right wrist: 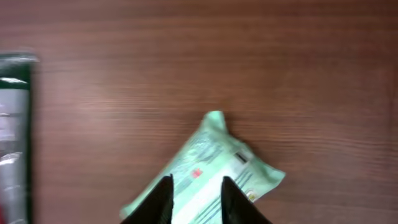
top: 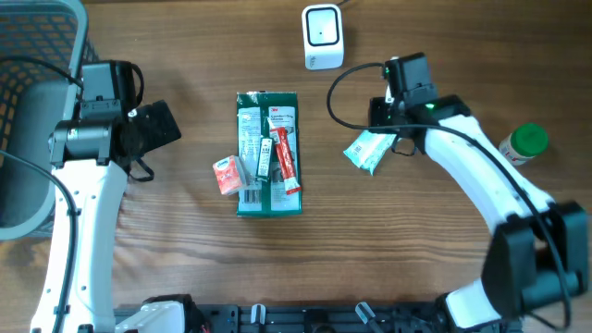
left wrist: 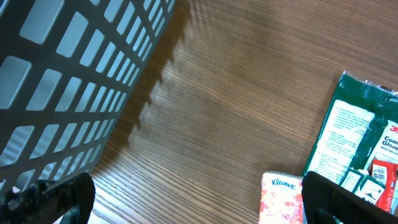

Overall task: Scan the item barcode
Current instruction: 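Grasp the pouch edge with the right gripper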

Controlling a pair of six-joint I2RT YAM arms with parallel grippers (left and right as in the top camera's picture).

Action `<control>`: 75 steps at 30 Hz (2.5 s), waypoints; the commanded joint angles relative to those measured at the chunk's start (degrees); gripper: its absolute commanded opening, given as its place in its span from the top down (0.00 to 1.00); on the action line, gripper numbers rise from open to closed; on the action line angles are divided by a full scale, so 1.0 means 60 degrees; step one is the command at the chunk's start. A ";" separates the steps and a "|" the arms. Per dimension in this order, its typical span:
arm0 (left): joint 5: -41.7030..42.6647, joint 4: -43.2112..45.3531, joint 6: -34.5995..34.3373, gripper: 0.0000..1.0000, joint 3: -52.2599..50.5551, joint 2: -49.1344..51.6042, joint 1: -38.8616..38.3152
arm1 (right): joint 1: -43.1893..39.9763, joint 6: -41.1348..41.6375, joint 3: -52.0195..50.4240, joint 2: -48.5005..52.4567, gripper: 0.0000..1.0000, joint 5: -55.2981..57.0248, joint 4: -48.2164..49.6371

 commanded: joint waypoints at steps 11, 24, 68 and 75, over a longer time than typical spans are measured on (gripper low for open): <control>-0.0149 0.0025 -0.0080 0.00 0.0149 -0.0120 0.0044 | -0.0029 -0.0157 -0.0124 0.1137 0.67 -0.1235 -0.0991; -0.0149 0.0025 -0.0080 0.00 0.0149 -0.0120 0.0044 | -0.0062 -0.0645 0.1122 0.0783 0.64 -0.0838 -0.1184; -0.0149 0.0025 -0.0084 0.00 0.0149 -0.0120 0.0044 | -0.0539 -0.1395 0.1075 0.1821 0.46 -0.3574 -0.4014; -0.0149 0.0025 -0.0080 0.00 0.0149 -0.0120 0.0044 | -0.0539 -0.1406 0.1093 0.1818 0.45 -0.3574 -0.4065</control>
